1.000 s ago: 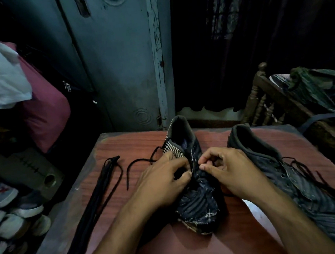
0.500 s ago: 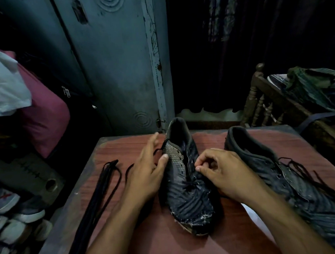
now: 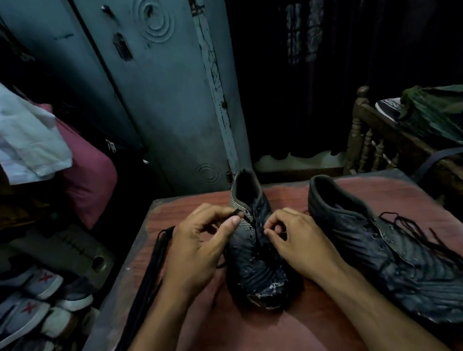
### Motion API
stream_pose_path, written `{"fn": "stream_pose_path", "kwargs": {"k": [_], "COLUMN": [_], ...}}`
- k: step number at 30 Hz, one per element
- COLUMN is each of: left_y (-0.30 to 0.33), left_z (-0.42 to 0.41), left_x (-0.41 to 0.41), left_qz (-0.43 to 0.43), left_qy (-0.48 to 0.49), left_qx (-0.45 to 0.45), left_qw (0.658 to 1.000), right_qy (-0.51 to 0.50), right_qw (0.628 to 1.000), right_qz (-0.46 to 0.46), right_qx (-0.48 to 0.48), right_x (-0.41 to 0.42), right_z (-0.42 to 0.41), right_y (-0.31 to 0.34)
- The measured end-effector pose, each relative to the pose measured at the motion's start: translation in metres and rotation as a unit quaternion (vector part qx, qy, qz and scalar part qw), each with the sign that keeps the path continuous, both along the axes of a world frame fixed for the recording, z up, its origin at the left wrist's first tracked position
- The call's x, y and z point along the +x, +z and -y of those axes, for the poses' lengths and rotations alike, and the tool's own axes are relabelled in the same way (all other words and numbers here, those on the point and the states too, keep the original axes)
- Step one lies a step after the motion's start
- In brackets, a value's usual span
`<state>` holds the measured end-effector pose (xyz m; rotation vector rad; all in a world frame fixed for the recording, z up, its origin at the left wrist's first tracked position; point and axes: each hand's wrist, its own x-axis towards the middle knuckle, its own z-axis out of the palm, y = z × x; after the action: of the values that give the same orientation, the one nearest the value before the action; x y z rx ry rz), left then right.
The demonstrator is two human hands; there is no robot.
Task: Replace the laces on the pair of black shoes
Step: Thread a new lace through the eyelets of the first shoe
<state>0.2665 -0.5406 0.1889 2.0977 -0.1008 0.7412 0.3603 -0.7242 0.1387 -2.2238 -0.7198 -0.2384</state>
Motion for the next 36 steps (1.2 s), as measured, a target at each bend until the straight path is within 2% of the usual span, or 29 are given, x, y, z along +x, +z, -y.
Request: {"fn": "stream_pose_path", "kwargs": {"k": [5,8,13,16,18,20,22,24,26,28,30,33,36], "left_y": [0.033,0.045,0.06,0.067,0.067,0.064,0.059,0.053,0.047,0.041,0.04,0.044,0.049], "left_z": [-0.001,0.001,0.01,0.019,0.024,0.026,0.026,0.022,0.019,0.016,0.015,0.014,0.019], "left_x": [-0.043,-0.059,-0.066,-0.07,-0.075,-0.081,-0.087,-0.094,-0.099,-0.103,-0.102,-0.092,-0.075], "left_qz": [-0.081,-0.101,-0.117,-0.128,-0.13,-0.141,-0.162,-0.192,-0.213,-0.213,-0.2,-0.174,-0.151], "left_qy": [-0.044,-0.017,0.005,0.013,0.022,0.025,0.026,0.025,0.03,0.051,0.075,0.112,0.127], "left_qx": [-0.001,0.034,0.076,0.086,0.081,0.076,0.074,0.064,0.059,0.059,0.065,0.13,0.155], "left_qw": [0.996,0.994,0.99,0.988,0.988,0.987,0.984,0.979,0.975,0.974,0.975,0.97,0.968], "right_qy": [-0.012,-0.02,0.169,0.152,0.087,0.025,-0.042,-0.095,-0.096,-0.062,-0.005,0.11,0.253], "right_qw": [1.0,0.997,0.964,0.946,0.955,0.96,0.944,0.894,0.828,0.801,0.798,0.844,0.887], "right_qz": [-0.005,0.08,0.191,0.232,0.169,0.066,-0.041,-0.146,-0.225,-0.261,-0.274,-0.217,-0.176], "right_qx": [0.008,-0.009,0.081,0.165,0.226,0.269,0.325,0.412,0.504,0.536,0.536,0.478,0.345], "right_x": [-0.004,-0.013,-0.05,-0.052,-0.04,-0.026,-0.015,-0.004,0.002,0.002,-0.003,-0.013,-0.022], "right_z": [-0.002,-0.003,-0.022,-0.029,-0.021,-0.011,-0.006,-0.006,-0.003,0.0,0.003,0.005,0.004], "right_y": [0.002,0.013,0.031,0.029,0.027,0.025,0.024,0.022,0.023,0.026,0.032,0.041,0.045]}}
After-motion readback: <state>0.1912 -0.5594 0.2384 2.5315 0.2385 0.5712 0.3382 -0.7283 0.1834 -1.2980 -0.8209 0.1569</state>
